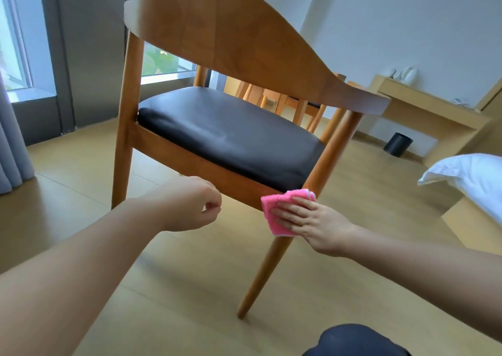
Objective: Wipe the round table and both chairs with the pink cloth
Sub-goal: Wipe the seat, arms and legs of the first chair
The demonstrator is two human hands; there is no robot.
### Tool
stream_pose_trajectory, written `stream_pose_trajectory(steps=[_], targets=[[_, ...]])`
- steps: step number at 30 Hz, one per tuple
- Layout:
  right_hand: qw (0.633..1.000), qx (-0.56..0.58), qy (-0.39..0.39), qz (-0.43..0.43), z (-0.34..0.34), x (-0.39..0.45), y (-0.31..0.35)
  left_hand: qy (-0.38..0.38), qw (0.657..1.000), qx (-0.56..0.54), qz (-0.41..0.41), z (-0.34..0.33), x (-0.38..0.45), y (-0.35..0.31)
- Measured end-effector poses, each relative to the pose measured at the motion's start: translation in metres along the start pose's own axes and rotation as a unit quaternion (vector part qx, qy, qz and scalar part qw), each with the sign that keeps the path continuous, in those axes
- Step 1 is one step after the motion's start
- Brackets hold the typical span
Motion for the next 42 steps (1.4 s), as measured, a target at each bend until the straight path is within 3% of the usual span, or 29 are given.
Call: stream_pose_trajectory(steps=[4,15,32,42], targets=[[0.999,0.021,-0.025,0.007,0.007,-0.003,-0.002,0.003,1.0,0.002,0.003,0.002,-0.002,0.001],[0.998,0.048,0.03,-0.001,0.005,0.032,0.015,0.01,0.999,0.014,0.049,0.001,-0.03,0.029],[0.993,0.069,-0.019,-0.093,0.081,0.228,0.08,-0.077,0.969,-0.006,0.235,0.058,-0.122,0.094],[0.989,0.056,-0.007,-0.136,0.137,0.336,0.104,-0.087,0.961,-0.017,0.264,0.066,-0.161,0.11]])
Point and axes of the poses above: each hand's wrist, its own x-axis towards the middle knuckle, its own z-axis out of the back of the hand, y = z × x, the point moved 7 cm from there along x, towards the middle knuckle, and after that the axes turned 15 degrees about -z, right-handed, at the moved point
